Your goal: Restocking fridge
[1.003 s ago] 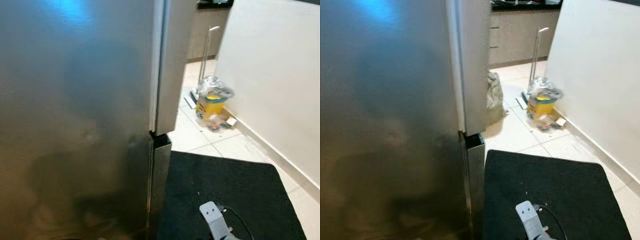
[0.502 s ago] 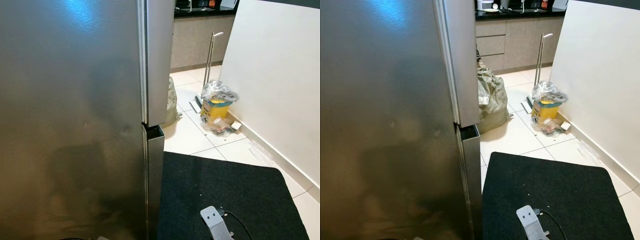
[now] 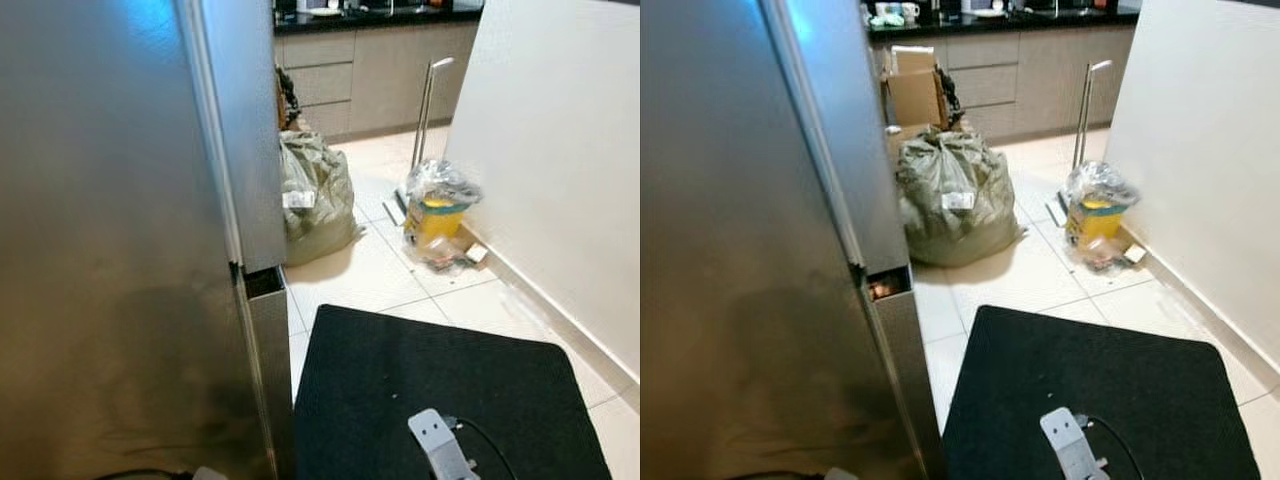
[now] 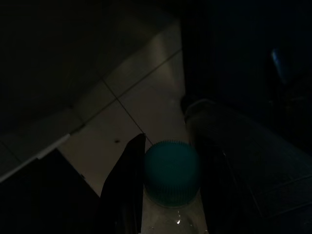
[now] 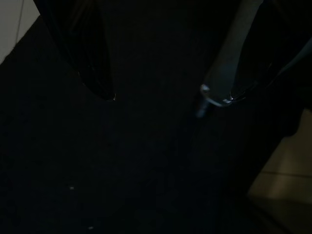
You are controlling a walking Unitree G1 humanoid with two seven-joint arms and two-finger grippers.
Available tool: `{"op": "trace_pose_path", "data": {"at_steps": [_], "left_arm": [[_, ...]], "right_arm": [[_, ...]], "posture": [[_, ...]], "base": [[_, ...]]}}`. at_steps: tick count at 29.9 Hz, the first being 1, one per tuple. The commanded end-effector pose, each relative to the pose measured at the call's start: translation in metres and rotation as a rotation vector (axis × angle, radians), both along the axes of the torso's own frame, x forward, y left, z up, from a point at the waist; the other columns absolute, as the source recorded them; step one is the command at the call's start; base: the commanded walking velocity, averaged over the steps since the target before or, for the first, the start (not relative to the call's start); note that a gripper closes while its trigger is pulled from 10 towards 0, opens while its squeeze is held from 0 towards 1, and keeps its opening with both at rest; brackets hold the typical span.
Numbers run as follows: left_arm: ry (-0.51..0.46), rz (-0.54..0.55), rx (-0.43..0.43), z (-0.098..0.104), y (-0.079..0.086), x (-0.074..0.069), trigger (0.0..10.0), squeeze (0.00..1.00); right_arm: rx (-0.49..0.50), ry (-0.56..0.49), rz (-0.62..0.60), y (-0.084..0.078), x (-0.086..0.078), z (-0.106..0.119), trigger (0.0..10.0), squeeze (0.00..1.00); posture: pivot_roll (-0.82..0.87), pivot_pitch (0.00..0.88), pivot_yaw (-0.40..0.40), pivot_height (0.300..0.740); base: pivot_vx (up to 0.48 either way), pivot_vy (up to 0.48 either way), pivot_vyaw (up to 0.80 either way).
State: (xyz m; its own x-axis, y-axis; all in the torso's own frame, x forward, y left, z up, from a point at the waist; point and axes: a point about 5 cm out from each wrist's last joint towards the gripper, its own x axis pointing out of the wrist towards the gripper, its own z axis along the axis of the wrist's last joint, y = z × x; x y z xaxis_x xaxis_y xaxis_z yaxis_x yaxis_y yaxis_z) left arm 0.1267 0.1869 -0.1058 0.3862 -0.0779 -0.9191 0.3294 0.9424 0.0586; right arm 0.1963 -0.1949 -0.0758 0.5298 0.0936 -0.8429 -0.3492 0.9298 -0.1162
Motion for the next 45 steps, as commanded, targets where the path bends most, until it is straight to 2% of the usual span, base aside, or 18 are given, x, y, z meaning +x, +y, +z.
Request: {"op": "trace_pose_path", "data": {"at_steps": [1,7,10,14,16,20,23,25,26,32,36,40,42,43,45], "left_arm": [[0.038,0.004,-0.014,-0.004,-0.003,-0.011,10.0,0.00],[0.038,0.003,-0.012,-0.004,-0.003,-0.011,10.0,0.00],[0.038,0.001,-0.011,-0.004,-0.003,-0.012,10.0,0.00],[0.039,0.000,-0.011,-0.004,-0.003,-0.013,10.0,0.00],[0.040,-0.001,-0.011,-0.004,-0.003,-0.013,10.0,0.00],[0.039,-0.001,-0.013,-0.004,-0.004,-0.013,10.0,0.00],[0.038,-0.003,-0.016,-0.005,-0.005,-0.013,10.0,0.00],[0.038,-0.003,-0.017,-0.005,-0.006,-0.013,10.0,0.00],[0.039,-0.004,-0.018,-0.005,-0.006,-0.013,10.0,0.00],[0.040,-0.001,-0.021,-0.005,-0.007,-0.013,10.0,0.00],[0.040,0.003,-0.023,-0.005,-0.007,-0.013,10.0,0.00],[0.041,0.003,-0.021,-0.005,-0.006,-0.014,10.0,0.00],[0.042,0.003,-0.021,-0.005,-0.006,-0.014,10.0,0.00],[0.042,0.002,-0.021,-0.005,-0.006,-0.014,10.0,0.00],[0.042,0.002,-0.021,-0.005,-0.006,-0.014,10.0,0.00]], "right_arm": [[0.005,0.016,0.005,0.002,-0.004,-0.002,10.0,0.00],[0.014,-0.023,0.002,0.002,0.003,0.002,10.0,0.00],[0.062,-0.135,-0.016,0.003,0.026,0.016,10.0,0.00],[0.091,-0.187,0.007,0.006,0.036,0.024,10.0,0.00],[0.198,-0.255,0.118,0.025,0.050,0.036,10.0,0.00],[0.245,-0.278,0.204,0.037,0.054,0.040,10.0,0.00],[0.342,-0.303,0.323,0.057,0.058,0.048,10.0,0.00],[0.358,-0.312,0.361,0.063,0.059,0.050,10.0,0.00],[0.377,-0.332,0.407,0.071,0.062,0.055,10.0,0.00],[0.394,-0.408,0.464,0.088,0.073,0.068,10.0,0.00],[0.382,-0.491,0.482,0.101,0.084,0.082,10.0,0.00],[0.392,-0.635,0.514,0.120,0.101,0.109,10.0,0.00],[0.396,-0.650,0.523,0.122,0.102,0.112,10.0,0.00],[0.439,-0.678,0.550,0.130,0.104,0.121,10.0,0.00],[0.454,-0.687,0.562,0.133,0.105,0.124,10.0,0.00]], "posture": [[-0.01,0.017,-0.008,0.740],[-0.01,0.020,-0.010,0.740],[-0.01,0.023,-0.010,0.740],[-0.01,0.025,-0.010,0.740],[-0.02,0.028,-0.011,0.740],[-0.03,0.029,-0.013,0.740],[-0.03,0.029,-0.013,0.740],[-0.03,0.030,-0.013,0.740],[-0.03,0.030,-0.014,0.740],[-0.03,0.029,-0.017,0.740],[-0.03,0.029,-0.019,0.740],[-0.03,0.027,-0.018,0.740],[-0.03,0.027,-0.018,0.740],[-0.03,0.026,-0.018,0.740],[-0.03,0.026,-0.018,0.740]], "base": [[0.000,0.000,0.00],[0.000,0.000,0.00],[0.000,0.000,0.00],[0.000,0.000,0.00],[0.000,0.000,0.00],[0.000,0.000,0.00],[0.000,0.000,0.00],[0.000,0.000,0.00],[0.000,0.000,0.00],[0.000,0.000,0.00],[0.000,0.000,0.00],[0.000,0.000,0.00],[0.000,0.000,0.00],[0.000,0.000,0.00],[0.000,0.000,0.00]]}}
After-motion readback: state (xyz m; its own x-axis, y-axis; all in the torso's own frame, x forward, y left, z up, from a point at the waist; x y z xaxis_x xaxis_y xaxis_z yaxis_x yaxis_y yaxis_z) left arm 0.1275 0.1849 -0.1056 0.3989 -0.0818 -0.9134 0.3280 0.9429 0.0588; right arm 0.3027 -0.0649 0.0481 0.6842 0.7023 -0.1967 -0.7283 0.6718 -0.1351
